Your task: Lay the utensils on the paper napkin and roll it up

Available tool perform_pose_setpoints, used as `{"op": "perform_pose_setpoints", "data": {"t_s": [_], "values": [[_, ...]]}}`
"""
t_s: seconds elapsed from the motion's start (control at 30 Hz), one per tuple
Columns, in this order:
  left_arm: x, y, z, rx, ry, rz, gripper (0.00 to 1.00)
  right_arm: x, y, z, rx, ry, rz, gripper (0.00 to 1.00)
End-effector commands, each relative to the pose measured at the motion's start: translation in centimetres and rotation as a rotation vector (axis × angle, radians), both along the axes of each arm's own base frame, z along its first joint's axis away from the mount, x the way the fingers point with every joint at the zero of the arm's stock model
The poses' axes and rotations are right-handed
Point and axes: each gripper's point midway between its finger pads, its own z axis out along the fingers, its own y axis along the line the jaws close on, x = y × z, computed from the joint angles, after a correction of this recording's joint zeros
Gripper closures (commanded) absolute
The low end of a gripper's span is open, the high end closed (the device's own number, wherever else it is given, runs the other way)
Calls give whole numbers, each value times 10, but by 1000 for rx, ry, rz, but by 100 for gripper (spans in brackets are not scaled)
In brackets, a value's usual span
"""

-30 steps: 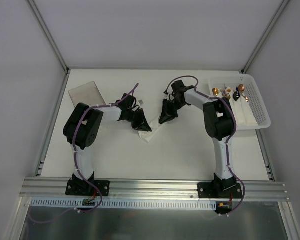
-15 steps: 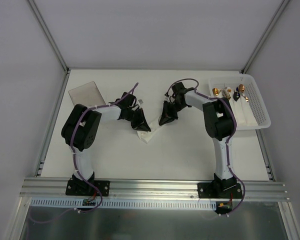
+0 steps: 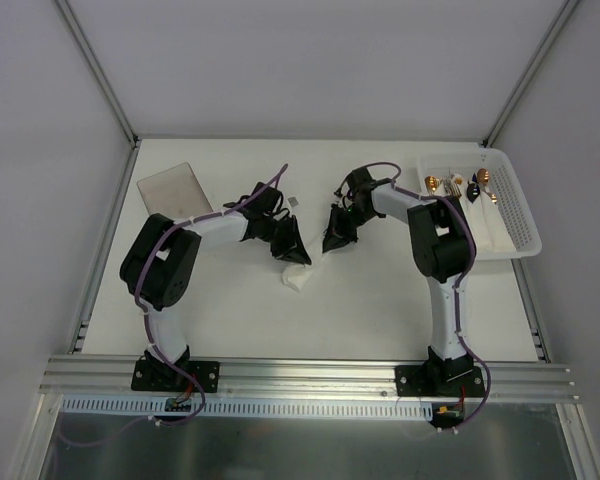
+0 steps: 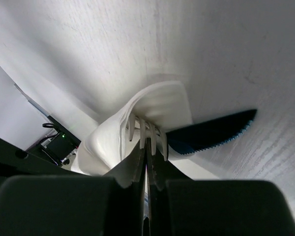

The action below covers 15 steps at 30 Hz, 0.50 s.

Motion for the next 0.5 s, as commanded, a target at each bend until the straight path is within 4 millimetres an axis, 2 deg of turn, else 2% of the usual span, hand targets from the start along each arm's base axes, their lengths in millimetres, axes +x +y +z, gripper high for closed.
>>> {"op": "perform_pose_setpoints", "data": {"t_s": [0.0, 0.2, 0.47], "values": [[-5, -15, 17, -35, 1, -25, 100, -8, -23, -14, -145, 15, -48, 98], [-19, -26, 1, 2, 34, -47, 100, -15, -26, -16, -174, 50, -95, 100], [-34, -37, -41, 95, 80, -66, 100, -23, -33, -20, -203, 64, -116, 100]]}}
